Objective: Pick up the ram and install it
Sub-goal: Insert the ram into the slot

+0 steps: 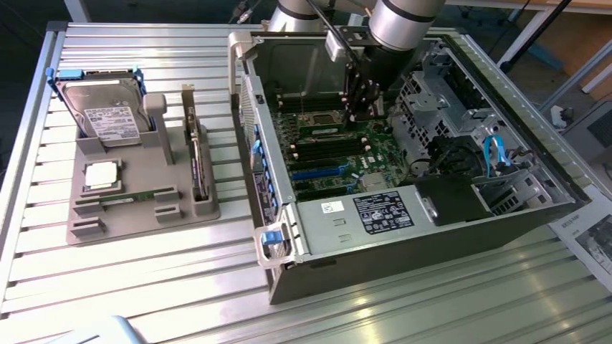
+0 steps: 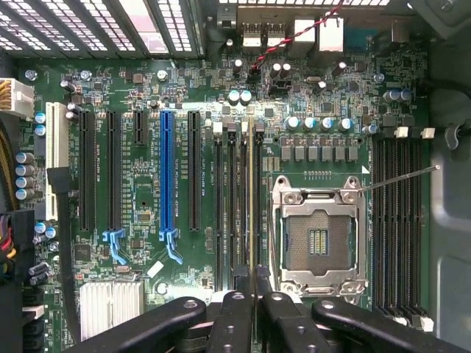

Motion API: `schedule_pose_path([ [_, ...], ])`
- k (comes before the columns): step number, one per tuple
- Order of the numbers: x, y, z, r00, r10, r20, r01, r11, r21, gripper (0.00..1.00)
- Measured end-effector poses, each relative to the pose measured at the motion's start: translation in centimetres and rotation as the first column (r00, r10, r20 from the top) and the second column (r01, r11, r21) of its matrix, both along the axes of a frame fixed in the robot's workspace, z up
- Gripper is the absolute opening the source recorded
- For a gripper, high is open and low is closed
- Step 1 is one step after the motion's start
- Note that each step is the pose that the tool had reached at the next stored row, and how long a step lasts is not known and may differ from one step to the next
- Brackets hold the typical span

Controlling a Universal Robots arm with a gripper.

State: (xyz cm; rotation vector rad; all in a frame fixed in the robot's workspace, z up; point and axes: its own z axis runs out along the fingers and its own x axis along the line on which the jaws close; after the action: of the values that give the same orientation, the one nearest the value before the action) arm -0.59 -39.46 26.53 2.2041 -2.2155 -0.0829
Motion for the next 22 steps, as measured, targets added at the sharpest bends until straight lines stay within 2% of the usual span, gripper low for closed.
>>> schedule_pose_path([
  [1,0.0,0.0,-0.01,1.0,0.0,-0.0008,0.0,1.0,-0.0016,0.12],
  [5,0.0,0.0,-0.01,1.0,0.0,-0.0055,0.0,0.9999,-0.0168,0.12],
  [6,0.0,-0.01,-0.01,1.0,0.0,-0.0057,0.0,0.9998,-0.0185,0.12],
  [12,0.0,-0.18,-0.02,1.0,0.0,-0.0057,0.0,0.9998,-0.0188,0.12],
  [22,0.0,-1.44,-0.16,1.0,0.0,-0.0058,0.0,0.9998,-0.0187,0.12],
])
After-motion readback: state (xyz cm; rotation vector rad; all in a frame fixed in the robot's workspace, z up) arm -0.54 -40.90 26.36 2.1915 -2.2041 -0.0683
